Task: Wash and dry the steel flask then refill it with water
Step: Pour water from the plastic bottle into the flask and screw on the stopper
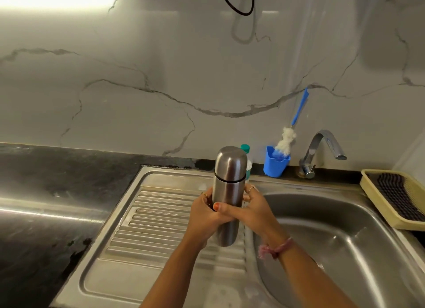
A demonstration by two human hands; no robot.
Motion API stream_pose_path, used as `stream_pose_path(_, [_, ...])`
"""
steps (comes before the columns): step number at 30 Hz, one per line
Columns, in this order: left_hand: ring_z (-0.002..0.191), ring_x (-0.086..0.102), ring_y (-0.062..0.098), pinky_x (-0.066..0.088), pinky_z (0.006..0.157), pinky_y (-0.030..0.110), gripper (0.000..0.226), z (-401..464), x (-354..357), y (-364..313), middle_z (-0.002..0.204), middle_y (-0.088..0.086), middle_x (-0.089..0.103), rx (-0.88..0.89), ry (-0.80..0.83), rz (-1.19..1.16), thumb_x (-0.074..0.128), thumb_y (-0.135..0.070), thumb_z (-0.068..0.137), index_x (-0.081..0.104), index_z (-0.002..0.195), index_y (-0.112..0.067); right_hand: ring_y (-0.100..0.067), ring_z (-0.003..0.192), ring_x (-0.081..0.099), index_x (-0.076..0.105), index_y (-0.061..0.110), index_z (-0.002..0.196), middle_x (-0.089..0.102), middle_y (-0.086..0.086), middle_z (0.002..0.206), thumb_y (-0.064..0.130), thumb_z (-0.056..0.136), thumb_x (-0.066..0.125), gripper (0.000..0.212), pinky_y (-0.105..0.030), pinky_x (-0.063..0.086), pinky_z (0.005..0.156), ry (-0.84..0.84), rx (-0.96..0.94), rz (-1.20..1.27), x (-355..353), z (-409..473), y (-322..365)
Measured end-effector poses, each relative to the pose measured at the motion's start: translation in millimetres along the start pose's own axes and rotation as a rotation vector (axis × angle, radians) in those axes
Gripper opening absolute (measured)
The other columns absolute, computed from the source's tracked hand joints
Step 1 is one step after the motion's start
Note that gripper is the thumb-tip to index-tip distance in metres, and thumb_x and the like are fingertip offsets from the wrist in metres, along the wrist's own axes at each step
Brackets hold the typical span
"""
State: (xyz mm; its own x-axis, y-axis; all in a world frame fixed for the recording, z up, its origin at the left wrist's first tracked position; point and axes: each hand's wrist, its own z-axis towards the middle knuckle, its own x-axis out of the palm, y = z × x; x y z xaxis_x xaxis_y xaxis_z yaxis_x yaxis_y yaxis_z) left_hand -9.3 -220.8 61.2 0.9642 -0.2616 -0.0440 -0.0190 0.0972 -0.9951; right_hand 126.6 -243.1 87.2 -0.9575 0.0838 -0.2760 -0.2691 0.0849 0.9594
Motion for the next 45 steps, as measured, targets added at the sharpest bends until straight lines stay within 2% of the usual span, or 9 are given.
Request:
stream_pose_path(2, [0.097,0.071,0.01,0.056,0.077,0.02,0.052,10,-10,3,0.102,-0.008,0.075,0.009,-0.017,0.01,0.082,0.001,0.073,0.066,0.115,-0.023,-0.006,0.104,0.056,0.051,0.031,0.115,0.059,0.013,0.112,0.042,0.06,0.087,0.067,-0.017,0.047,0.081,-0.027,-0.022,-0.026,8,14,0])
stream_pose_path(7, [0.095,0.072,0.015,0.056,0.076,0.021,0.053,44,-39,8,0.102,-0.002,0.076,0.04,-0.023,0.009,0.083,0.001,0.068,0.066,0.116,-0.016,-0.005,0.099,0.057,0.058,0.021,0.112,0.061,0.014,0.103,0.033,0.063,0.088,0.059,-0.009,0.042,0.074,-0.06,-0.072,-0.07,29,54,9])
stream_pose_path(10, [0.1,0.07,0.01,0.057,0.082,0.025,0.06,71,-61,14,0.106,-0.004,0.074,0.044,0.014,0.083,0.085,-0.001,0.069,0.063,0.121,-0.02,-0.007,0.094,0.058,0.056,0.023,0.107,0.064,0.007,0.105,0.031,0.061,0.089,0.057,-0.014,0.047,0.078,-0.08,-0.075,-0.104,44,86,14])
stream_pose_path(14, [0.118,0.052,-0.007,0.042,0.095,0.017,0.093,102,-102,30,0.137,-0.015,0.056,-0.012,0.047,0.319,0.091,-0.018,0.066,0.045,0.146,-0.028,-0.01,0.093,0.064,0.062,0.021,0.106,0.068,0.005,0.102,0.034,0.062,0.088,0.052,-0.016,0.049,0.076,-0.073,-0.07,-0.113,61,127,14])
stream_pose_path(16, [0.13,0.044,0.006,0.042,0.102,0.027,0.103,108,-125,42,0.147,-0.01,0.045,-0.081,0.003,0.363,0.091,-0.021,0.068,0.035,0.153,-0.026,-0.011,0.093,0.065,0.064,0.019,0.107,0.07,0.004,0.103,0.034,0.064,0.087,0.051,-0.015,0.049,0.076,-0.068,-0.061,-0.108,66,145,11])
stream_pose_path(20, [0.127,0.053,0.023,0.05,0.096,0.034,0.077,111,-158,64,0.145,0.005,0.052,-0.155,-0.195,0.275,0.078,-0.015,0.084,0.038,0.15,-0.019,-0.009,0.09,0.064,0.066,0.019,0.103,0.069,0.005,0.099,0.035,0.062,0.087,0.049,-0.022,0.052,0.081,-0.092,-0.023,-0.112,77,178,1])
stream_pose_path(26, [0.104,0.063,0.011,0.048,0.075,0.015,0.041,116,-158,82,0.126,0.002,0.065,-0.192,-0.331,0.186,0.067,-0.016,0.094,0.055,0.133,-0.016,-0.013,0.091,0.066,0.067,0.022,0.096,0.07,0.002,0.101,0.038,0.058,0.088,0.046,-0.021,0.05,0.076,-0.158,0.01,-0.11,88,211,-15])
stream_pose_path(33, [0.101,0.063,0.003,0.048,0.075,0.013,0.034,125,-146,97,0.121,-0.002,0.067,-0.225,-0.315,0.19,0.067,-0.017,0.094,0.061,0.128,-0.017,-0.012,0.09,0.064,0.069,0.02,0.102,0.069,0.002,0.103,0.042,0.06,0.087,0.051,-0.012,0.043,0.069,-0.149,0.018,-0.18,97,228,-24])
stream_pose_path(45, [0.102,0.065,0.008,0.051,0.08,0.021,0.032,129,-132,110,0.12,-0.007,0.067,-0.264,-0.304,0.168,0.068,-0.018,0.093,0.064,0.125,-0.018,-0.014,0.098,0.058,0.062,0.014,0.11,0.06,-0.002,0.113,0.041,0.064,0.085,0.059,-0.024,0.049,0.086,-0.1,0.005,-0.216,101,233,-30])
